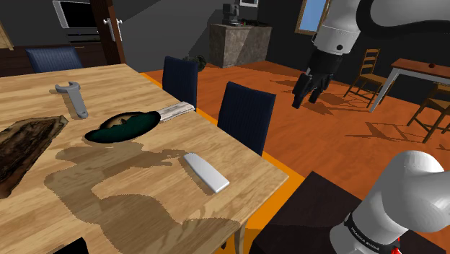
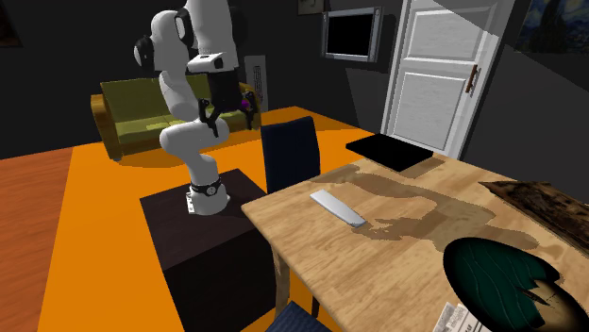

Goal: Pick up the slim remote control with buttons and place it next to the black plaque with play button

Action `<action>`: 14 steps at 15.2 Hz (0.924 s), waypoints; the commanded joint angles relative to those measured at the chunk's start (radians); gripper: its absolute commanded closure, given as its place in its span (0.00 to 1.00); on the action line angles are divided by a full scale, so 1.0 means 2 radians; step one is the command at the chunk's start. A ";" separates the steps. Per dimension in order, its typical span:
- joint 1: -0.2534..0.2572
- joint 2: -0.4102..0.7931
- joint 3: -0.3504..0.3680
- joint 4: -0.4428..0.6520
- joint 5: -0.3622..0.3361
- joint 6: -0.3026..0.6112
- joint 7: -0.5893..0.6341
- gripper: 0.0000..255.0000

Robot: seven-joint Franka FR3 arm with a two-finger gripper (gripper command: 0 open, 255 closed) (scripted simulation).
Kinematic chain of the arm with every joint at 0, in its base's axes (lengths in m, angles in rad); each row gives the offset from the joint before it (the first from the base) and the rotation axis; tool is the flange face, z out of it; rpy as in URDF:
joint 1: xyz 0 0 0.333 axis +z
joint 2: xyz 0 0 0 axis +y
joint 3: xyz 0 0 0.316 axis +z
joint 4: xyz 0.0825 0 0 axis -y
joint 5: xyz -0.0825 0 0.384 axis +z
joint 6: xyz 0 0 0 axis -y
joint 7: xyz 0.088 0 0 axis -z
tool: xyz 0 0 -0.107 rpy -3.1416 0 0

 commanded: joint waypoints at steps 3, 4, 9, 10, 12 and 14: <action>0.006 0.023 0.015 -0.005 0.008 0.025 0.011 0.00; 0.009 0.035 0.022 -0.006 0.011 0.037 0.017 0.00; 0.022 0.104 0.058 -0.004 0.026 0.097 0.045 0.00; 0.024 0.120 0.065 -0.002 0.027 0.109 0.051 0.00; 0.028 0.151 0.079 0.005 0.030 0.131 0.062 0.00; 0.031 0.184 0.093 0.013 0.030 0.152 0.075 0.00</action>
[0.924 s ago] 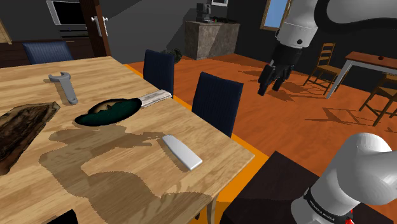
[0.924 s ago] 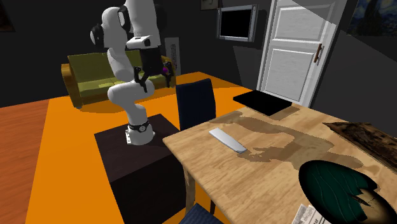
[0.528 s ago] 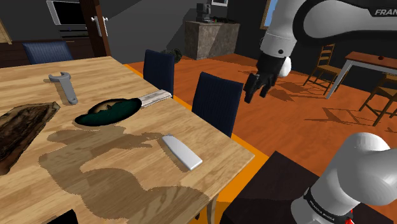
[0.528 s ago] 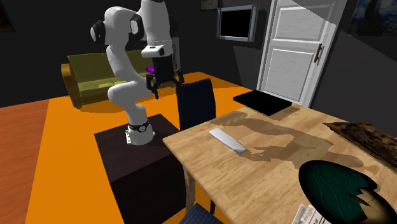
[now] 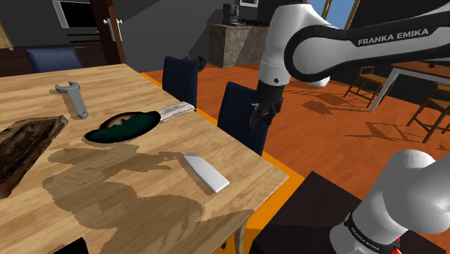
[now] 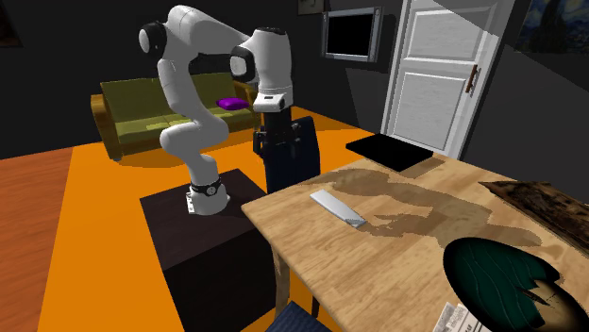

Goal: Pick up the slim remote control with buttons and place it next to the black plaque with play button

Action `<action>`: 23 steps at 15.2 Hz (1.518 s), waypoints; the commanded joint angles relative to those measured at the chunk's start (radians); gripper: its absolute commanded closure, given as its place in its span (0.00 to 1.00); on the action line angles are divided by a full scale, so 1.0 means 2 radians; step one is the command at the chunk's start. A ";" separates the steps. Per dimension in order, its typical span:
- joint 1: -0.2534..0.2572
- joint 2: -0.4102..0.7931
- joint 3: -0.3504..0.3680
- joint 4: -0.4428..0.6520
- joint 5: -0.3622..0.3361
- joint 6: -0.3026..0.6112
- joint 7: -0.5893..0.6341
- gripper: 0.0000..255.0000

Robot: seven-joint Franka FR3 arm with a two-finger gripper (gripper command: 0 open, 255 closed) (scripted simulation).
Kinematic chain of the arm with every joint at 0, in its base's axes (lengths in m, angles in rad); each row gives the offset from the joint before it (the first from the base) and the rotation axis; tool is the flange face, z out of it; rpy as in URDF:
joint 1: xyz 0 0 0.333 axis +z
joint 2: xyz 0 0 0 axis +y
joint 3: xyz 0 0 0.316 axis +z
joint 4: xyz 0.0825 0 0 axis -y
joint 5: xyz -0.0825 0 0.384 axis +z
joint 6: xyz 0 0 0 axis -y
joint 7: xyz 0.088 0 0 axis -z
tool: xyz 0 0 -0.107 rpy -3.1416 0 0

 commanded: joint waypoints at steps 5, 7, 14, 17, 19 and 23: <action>0.008 0.107 0.039 0.038 -0.009 0.059 0.039 0.00; 0.010 0.144 0.051 0.055 -0.017 0.075 0.054 0.00; 0.026 0.279 0.082 0.133 -0.064 0.114 0.113 0.00; 0.036 0.326 0.086 0.166 -0.084 0.121 0.133 0.00; 0.037 0.333 0.085 0.160 -0.087 0.133 0.135 0.00; 0.039 0.348 0.083 0.150 -0.095 0.157 0.140 0.00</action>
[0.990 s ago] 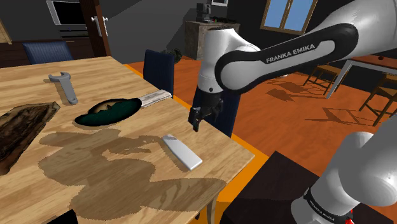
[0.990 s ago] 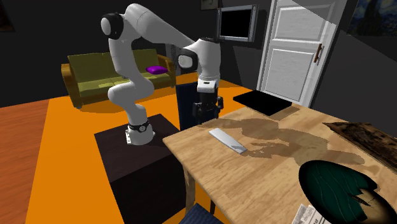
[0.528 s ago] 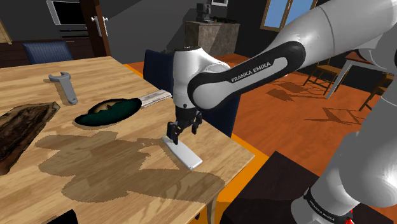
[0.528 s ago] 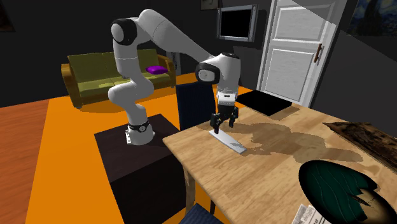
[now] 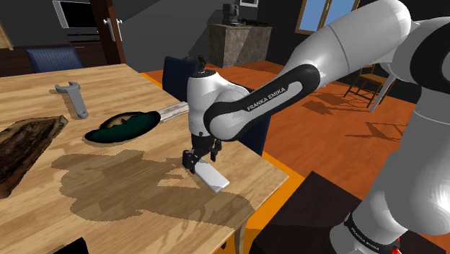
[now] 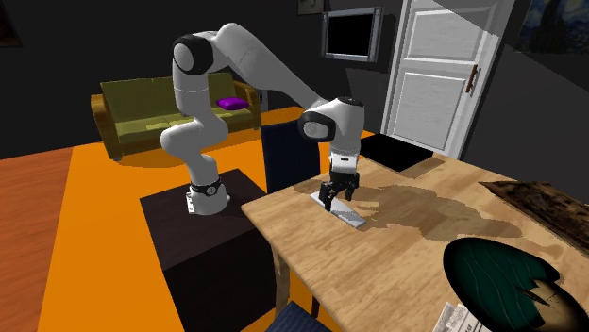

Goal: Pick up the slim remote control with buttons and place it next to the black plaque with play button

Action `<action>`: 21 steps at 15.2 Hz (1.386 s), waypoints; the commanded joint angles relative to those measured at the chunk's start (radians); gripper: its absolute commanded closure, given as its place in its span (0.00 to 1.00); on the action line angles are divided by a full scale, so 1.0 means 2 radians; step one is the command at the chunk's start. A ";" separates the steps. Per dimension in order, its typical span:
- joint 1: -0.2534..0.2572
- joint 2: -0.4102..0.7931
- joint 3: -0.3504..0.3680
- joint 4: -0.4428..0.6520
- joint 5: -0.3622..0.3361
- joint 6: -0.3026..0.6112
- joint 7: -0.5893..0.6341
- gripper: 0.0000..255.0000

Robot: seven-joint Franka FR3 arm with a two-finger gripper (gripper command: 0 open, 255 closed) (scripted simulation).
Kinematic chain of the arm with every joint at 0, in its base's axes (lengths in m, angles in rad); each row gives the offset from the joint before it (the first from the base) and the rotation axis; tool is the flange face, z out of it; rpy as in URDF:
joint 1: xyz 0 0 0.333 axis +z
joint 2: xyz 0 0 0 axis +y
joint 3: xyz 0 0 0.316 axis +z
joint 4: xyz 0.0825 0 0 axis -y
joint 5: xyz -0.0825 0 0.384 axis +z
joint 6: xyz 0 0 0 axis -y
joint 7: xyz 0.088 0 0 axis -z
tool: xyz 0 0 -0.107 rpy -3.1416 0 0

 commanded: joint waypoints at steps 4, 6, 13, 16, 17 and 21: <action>0.002 0.011 -0.001 -0.006 -0.006 0.016 0.004 0.00; 0.002 0.011 -0.001 -0.006 -0.006 0.016 0.004 0.00; 0.001 0.011 -0.001 -0.006 -0.006 0.016 0.004 1.00; 0.001 0.011 -0.001 -0.006 -0.006 0.016 0.004 1.00; 0.001 0.010 -0.001 -0.006 -0.006 0.016 0.004 1.00; 0.001 0.003 0.000 -0.002 -0.001 0.004 0.001 1.00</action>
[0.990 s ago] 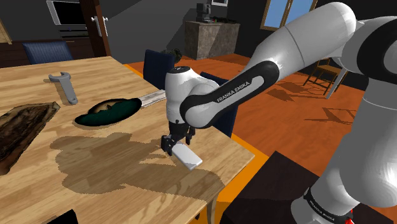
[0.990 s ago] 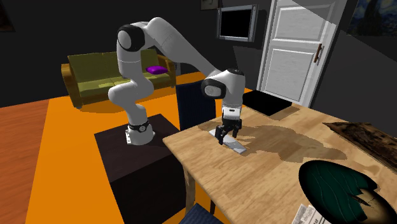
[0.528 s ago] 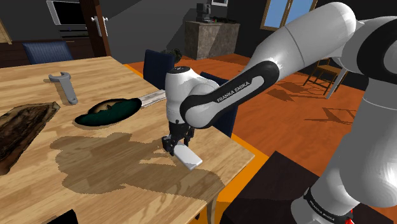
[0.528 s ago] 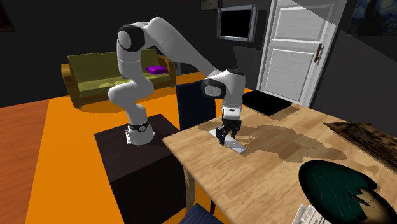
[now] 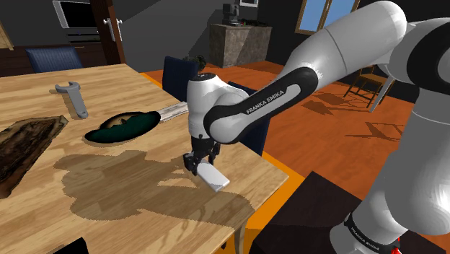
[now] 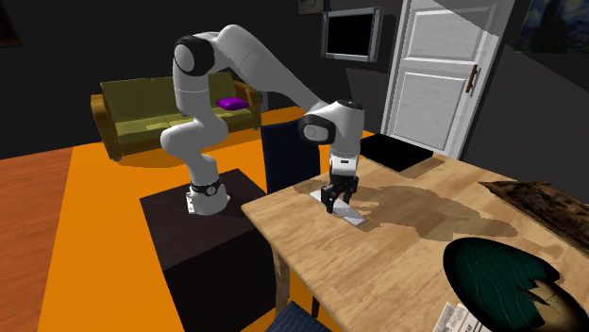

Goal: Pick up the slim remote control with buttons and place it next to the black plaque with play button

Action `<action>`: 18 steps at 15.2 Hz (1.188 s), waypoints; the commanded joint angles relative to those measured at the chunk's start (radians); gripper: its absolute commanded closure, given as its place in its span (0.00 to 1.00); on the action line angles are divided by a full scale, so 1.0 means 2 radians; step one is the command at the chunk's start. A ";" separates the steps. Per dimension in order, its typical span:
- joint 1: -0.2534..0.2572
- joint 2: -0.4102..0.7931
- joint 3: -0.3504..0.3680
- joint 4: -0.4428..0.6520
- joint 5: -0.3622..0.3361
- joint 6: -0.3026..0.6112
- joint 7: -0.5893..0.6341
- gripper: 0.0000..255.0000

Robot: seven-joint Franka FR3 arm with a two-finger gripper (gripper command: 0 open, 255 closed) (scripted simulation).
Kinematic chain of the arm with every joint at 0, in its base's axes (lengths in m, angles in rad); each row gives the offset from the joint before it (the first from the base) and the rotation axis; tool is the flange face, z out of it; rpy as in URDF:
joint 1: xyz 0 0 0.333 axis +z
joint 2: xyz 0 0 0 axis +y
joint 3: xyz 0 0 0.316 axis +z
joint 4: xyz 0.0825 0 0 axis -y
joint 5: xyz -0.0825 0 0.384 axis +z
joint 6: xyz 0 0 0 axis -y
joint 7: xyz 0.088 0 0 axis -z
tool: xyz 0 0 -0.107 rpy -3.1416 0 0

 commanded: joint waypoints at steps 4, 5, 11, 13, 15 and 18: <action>-0.002 -0.019 0.002 0.011 0.010 -0.029 -0.007 1.00; -0.003 -0.022 0.003 0.014 0.011 -0.035 -0.008 1.00; -0.004 -0.042 0.004 0.033 0.021 -0.072 -0.015 1.00; -0.005 -0.047 0.004 0.040 0.023 -0.084 -0.016 1.00; -0.005 -0.053 0.005 0.048 0.026 -0.097 -0.018 1.00; -0.006 -0.060 0.005 0.060 0.029 -0.116 -0.020 1.00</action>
